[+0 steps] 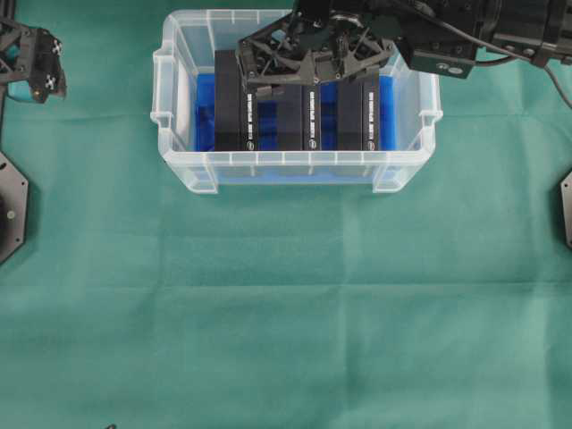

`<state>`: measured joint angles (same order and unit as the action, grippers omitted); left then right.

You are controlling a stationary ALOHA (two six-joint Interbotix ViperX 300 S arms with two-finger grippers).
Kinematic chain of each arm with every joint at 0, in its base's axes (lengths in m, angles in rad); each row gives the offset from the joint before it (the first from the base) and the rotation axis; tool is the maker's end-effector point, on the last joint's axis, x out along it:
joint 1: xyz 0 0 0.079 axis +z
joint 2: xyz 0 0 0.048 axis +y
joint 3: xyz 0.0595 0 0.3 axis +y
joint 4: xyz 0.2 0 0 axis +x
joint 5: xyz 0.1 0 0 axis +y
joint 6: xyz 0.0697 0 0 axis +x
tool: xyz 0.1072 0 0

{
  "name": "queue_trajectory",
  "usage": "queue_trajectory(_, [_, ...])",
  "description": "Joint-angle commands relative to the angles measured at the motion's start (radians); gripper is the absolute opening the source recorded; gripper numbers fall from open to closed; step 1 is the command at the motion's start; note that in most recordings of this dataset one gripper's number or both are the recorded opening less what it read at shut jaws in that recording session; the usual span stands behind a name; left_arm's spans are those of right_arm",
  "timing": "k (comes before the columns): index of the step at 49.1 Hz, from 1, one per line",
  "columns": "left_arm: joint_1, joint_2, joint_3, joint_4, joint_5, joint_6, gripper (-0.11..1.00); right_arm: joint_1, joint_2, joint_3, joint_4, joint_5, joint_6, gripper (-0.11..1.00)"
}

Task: Take out the box from the case.
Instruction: 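Move the open right gripper over the middle black box, then lower the right gripper around the middle box and close on it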

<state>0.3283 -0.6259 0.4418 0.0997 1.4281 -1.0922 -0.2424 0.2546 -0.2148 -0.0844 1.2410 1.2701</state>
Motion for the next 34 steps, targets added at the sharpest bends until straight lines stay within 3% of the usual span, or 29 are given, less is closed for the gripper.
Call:
queue_trajectory(1, [0.003, -0.003, -0.015, 0.005, -0.002, 0.0, 0.9, 0.003, -0.015, -0.026, 0.0, -0.006, -0.002, 0.95])
queue_trajectory(34, [0.011, -0.006, -0.012, 0.005, -0.002, 0.003, 0.9, 0.003, -0.011, -0.026, 0.0, -0.005, -0.002, 0.95])
